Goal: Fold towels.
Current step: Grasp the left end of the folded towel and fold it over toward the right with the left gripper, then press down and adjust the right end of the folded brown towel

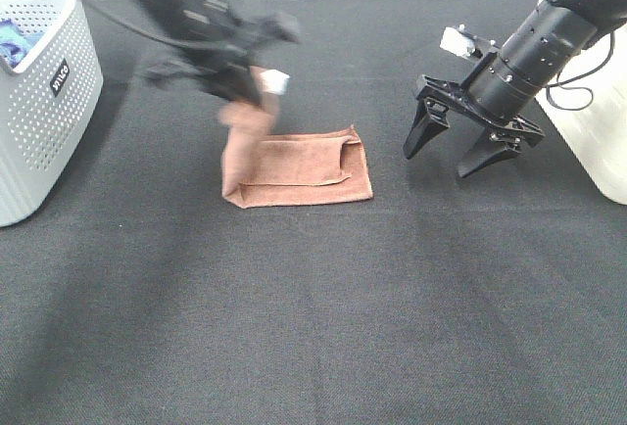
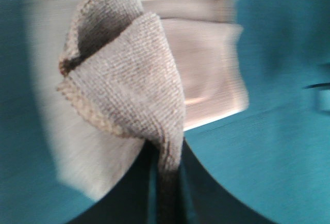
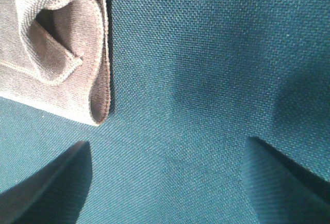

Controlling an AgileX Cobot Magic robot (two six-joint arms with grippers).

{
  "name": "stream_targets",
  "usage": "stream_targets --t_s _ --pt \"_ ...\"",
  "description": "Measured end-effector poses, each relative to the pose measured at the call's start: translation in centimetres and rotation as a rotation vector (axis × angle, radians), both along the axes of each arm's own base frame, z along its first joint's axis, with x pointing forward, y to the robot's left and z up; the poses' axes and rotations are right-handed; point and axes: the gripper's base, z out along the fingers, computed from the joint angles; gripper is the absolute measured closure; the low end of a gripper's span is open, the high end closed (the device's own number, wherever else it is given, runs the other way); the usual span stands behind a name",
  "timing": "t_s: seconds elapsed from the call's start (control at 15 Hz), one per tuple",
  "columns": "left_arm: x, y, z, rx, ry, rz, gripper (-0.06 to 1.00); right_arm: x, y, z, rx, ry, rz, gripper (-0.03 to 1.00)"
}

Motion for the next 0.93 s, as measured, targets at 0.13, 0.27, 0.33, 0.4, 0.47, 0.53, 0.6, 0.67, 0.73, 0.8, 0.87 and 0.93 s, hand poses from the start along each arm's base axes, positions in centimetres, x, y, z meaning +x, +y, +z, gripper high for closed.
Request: stream_targets --t_s 0.13,0.27,0.33,0.4,0.47,0.53,0.6,0.67,0.73,0.8,0.87,0.93 --pt "0.4 -2.6 -1.0 -0.032 -0.018 -0.023 0.90 0.0 0.0 0.0 0.000 0.000 0.000 0.21" --pt "0.8 -4.7 -2.7 -0.049 -0.017 -0.027 0.89 0.0 0.0 0.0 0.000 0.000 0.000 0.21" --pt "0.9 -5.5 -3.4 -0.052 -0.009 -0.031 0.86 0.0 0.0 0.0 0.000 0.000 0.000 0.21" --pt "1.1 -6.2 -4.4 -0.066 -0.002 -0.026 0.73 0.0 0.0 0.0 0.004 0.000 -0.003 0.21" --pt "1.2 -6.7 -5.0 -0.094 0.000 -0.012 0.60 0.0 0.1 0.0 0.009 0.001 -0.005 0.21" --pt "1.4 -7.1 -5.1 -0.131 -0.005 0.012 0.50 0.0 0.2 0.1 0.022 0.003 -0.013 0.21" --pt "1.5 -7.4 -5.0 -0.171 -0.014 0.038 0.43 0.0 0.3 0.1 0.033 0.006 -0.018 0.21" --pt "1.8 -7.6 -4.8 -0.210 -0.033 0.068 0.39 0.0 0.4 0.2 0.045 0.009 -0.025 0.21" --pt "2.1 -7.7 -4.5 -0.231 -0.060 0.082 0.38 0.0 0.5 0.3 0.068 0.018 -0.033 0.21" --pt "2.2 -7.7 -4.2 -0.235 -0.087 0.076 0.37 -0.1 0.7 0.3 0.088 0.029 -0.037 0.21" --pt "2.5 -7.2 -3.4 -0.217 -0.140 0.043 0.37 -0.1 0.9 0.4 0.110 0.029 -0.029 0.21" --pt "2.5 -7.2 -3.4 -0.217 -0.140 0.043 0.37 -0.1 0.9 0.4 0.110 0.029 -0.029 0.21"
